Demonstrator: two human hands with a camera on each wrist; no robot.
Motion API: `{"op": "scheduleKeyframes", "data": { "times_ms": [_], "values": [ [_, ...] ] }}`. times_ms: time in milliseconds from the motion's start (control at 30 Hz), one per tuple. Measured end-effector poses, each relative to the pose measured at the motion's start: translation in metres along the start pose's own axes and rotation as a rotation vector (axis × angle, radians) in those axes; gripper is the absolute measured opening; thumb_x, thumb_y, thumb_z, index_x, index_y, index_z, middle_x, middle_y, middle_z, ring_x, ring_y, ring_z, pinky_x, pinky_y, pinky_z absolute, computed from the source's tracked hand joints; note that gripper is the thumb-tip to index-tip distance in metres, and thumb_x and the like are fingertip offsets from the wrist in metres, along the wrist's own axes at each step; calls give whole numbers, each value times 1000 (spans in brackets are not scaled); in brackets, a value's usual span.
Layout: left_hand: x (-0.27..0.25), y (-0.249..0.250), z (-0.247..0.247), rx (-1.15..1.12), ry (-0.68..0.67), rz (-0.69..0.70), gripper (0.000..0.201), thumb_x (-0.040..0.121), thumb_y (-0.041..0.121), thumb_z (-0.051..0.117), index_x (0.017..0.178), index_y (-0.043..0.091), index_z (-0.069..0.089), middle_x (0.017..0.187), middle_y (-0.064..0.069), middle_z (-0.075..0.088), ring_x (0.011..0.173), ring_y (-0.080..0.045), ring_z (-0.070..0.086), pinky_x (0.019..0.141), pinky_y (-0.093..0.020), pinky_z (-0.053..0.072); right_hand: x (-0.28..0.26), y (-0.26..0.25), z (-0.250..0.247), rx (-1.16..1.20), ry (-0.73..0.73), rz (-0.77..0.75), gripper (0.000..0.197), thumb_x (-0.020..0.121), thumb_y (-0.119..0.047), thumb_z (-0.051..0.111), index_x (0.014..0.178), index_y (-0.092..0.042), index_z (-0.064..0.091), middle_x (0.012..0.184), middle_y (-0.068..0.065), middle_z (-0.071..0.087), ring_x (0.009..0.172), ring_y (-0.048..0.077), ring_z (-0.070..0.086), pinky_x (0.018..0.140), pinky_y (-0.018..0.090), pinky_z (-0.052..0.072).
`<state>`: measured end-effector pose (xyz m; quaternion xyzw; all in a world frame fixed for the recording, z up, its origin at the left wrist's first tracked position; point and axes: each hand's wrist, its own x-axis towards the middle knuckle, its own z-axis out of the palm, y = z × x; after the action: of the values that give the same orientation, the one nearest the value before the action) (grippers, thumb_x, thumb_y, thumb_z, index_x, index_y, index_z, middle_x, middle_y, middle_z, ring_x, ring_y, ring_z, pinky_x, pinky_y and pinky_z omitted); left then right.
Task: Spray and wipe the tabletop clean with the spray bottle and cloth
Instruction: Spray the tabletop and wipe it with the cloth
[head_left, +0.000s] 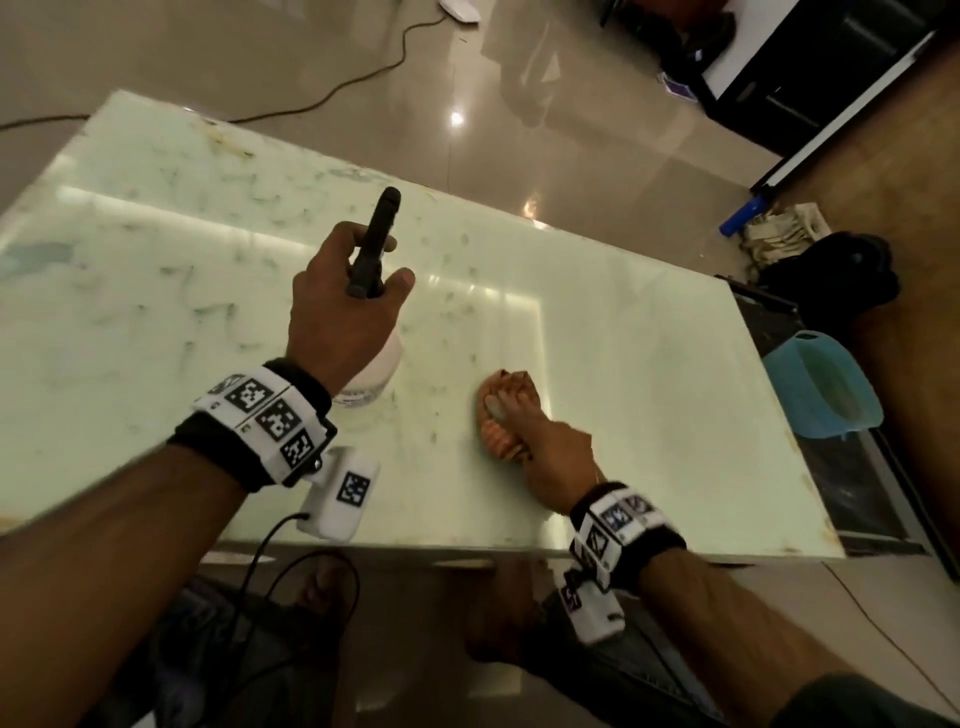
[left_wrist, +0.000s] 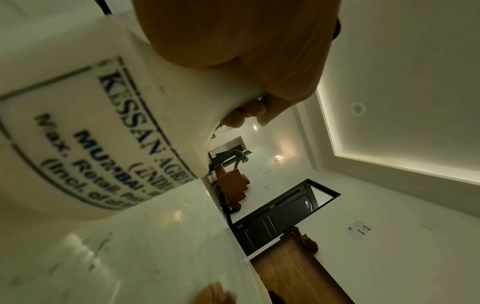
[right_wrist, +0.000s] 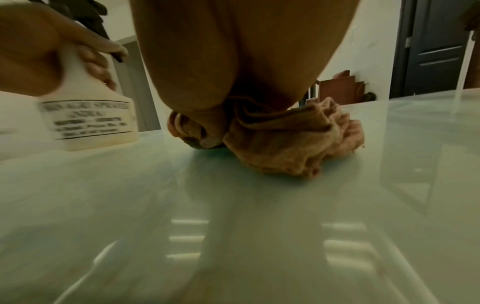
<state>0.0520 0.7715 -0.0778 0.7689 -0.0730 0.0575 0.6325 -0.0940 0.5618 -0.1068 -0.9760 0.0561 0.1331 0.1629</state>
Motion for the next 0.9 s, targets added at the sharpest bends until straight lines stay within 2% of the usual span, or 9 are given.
{"op": "scheduleKeyframes", "data": {
  "times_ms": [133, 300, 367, 433, 567, 667, 767, 833, 900],
  "values": [
    [0, -1, -2, -8, -8, -23, 21, 90, 26, 71, 109, 23, 63, 70, 6, 59, 71, -27, 66, 79, -33, 53, -59, 1, 45, 72, 107, -47, 77, 72, -2, 57, 143, -26, 40, 148, -15, 22, 144, 11, 21, 117, 25, 19],
    [-4, -4, -1, 19, -9, -44, 22, 88, 26, 70, 109, 24, 63, 75, 4, 62, 75, -28, 69, 66, -18, 45, -114, -10, 70, 47, 194, -57, 68, 77, -5, 64, 137, -33, 49, 143, -10, 48, 136, 9, 41, 112, 27, 35],
    [-5, -4, -2, 15, -8, -52, 22, 89, 26, 70, 109, 25, 63, 80, 0, 65, 77, -28, 70, 66, -17, 44, -124, -22, 59, 210, 211, 15, 44, 86, -4, 55, 121, -29, 62, 119, -10, 67, 114, 6, 60, 100, 20, 44],
    [-5, -4, -2, 0, -7, -70, 22, 88, 27, 70, 109, 26, 63, 83, -1, 67, 78, -28, 70, 69, -22, 46, -128, -34, 41, 481, 284, 149, 38, 90, 2, 48, 104, -25, 69, 99, -9, 71, 94, 1, 63, 88, 16, 45],
    [-3, -5, -3, -12, 18, -101, 24, 87, 28, 71, 110, 24, 64, 81, 9, 64, 78, -27, 69, 80, -33, 54, -119, -41, 8, 415, 521, 469, 42, 87, 5, 44, 110, -23, 65, 93, -5, 67, 80, 11, 57, 74, 16, 39],
    [-2, -4, -2, -6, 16, -103, 27, 89, 26, 71, 114, 18, 64, 75, 19, 58, 73, -19, 64, 72, -25, 45, -104, -58, 8, 247, 323, 503, 44, 90, -1, 42, 125, -23, 53, 105, 3, 65, 90, 22, 60, 75, 20, 37],
    [0, -7, 1, 0, 16, -93, 28, 90, 25, 71, 115, 16, 64, 72, 18, 55, 73, -15, 57, 67, -20, 39, -80, -71, 37, 58, 44, 477, 55, 90, -7, 44, 143, -17, 34, 142, 11, 44, 126, 29, 47, 99, 34, 41],
    [2, -8, 1, 1, 23, -100, 28, 89, 25, 71, 115, 17, 64, 71, 18, 54, 74, -14, 56, 63, -17, 37, -58, -69, 49, -57, -6, 460, 67, 86, -8, 48, 148, -11, 22, 152, 12, 26, 139, 31, 29, 108, 42, 37],
    [5, -10, 1, -1, 23, -113, 27, 89, 26, 71, 114, 18, 64, 71, 17, 55, 72, -13, 56, 60, -11, 37, -34, -60, 50, -105, 27, 434, 66, 86, -6, 45, 147, -6, 22, 153, 15, 23, 143, 33, 20, 111, 47, 33]
  ]
}}
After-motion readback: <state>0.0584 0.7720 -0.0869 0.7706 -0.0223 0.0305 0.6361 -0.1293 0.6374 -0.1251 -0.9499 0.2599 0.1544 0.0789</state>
